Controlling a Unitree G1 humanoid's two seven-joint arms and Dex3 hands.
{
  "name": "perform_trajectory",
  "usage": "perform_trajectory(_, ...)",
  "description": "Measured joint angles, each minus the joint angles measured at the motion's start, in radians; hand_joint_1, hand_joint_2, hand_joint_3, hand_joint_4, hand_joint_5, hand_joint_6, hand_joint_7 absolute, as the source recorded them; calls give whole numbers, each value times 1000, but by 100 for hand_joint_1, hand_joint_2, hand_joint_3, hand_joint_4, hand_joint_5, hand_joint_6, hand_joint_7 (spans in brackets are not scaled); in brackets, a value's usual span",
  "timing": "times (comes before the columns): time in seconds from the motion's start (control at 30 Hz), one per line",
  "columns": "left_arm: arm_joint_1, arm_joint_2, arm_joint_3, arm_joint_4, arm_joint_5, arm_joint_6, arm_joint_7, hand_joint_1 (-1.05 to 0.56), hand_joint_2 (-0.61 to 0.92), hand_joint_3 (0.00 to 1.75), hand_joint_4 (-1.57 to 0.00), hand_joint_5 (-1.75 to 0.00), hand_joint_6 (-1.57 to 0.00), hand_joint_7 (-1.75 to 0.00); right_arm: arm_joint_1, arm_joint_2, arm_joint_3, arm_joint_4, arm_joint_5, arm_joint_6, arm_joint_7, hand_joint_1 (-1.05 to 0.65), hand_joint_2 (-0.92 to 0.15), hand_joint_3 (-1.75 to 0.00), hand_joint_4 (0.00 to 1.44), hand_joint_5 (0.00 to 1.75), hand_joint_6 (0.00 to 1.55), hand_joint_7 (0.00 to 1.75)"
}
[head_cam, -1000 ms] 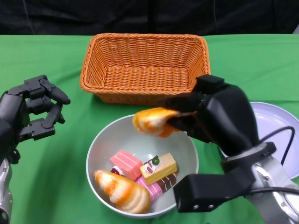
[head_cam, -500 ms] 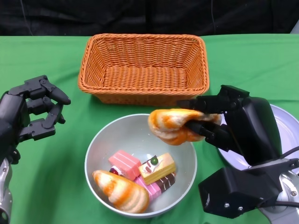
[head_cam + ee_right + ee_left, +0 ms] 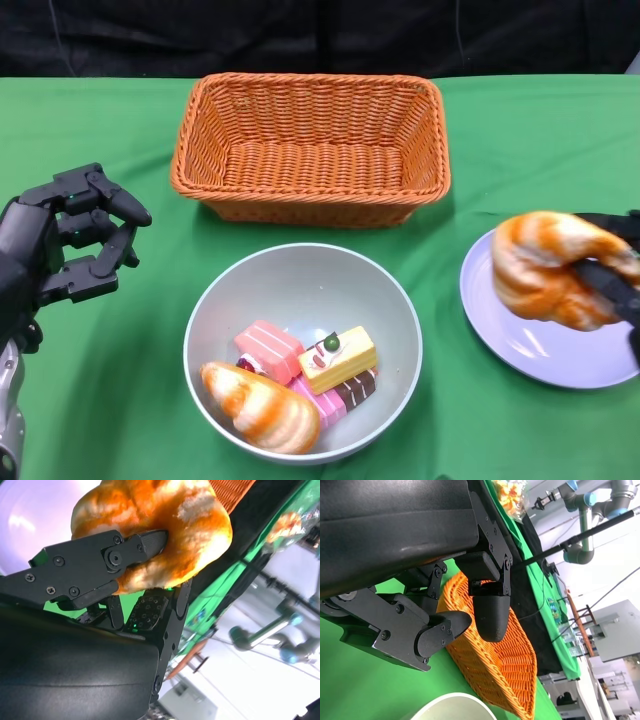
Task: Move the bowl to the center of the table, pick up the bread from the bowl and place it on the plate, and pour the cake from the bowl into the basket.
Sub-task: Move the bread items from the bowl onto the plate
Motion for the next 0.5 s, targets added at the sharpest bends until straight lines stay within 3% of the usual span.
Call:
perform_trajectory(0.13,0,2,0,1,0,0,0,-5,66,91,-73,-161,-75,-130,6,-1,-38,14,45,41,20,-16,-92,-10,77,133,111,22)
perform_trajectory(0.33,-1,5,0,12,1,0,0,-3,66,93,-74,-161,-76,-130,-3,-12,-53,15,69,208,69,-19,-92,-9,73,123,108,23)
perform_trajectory(0.5,-1,7,1,17,1,0,0,-5,64,94,-74,-161,-75,-129,-45,-37,-61,37,104,323,123,-17,-92,-11,72,129,107,25)
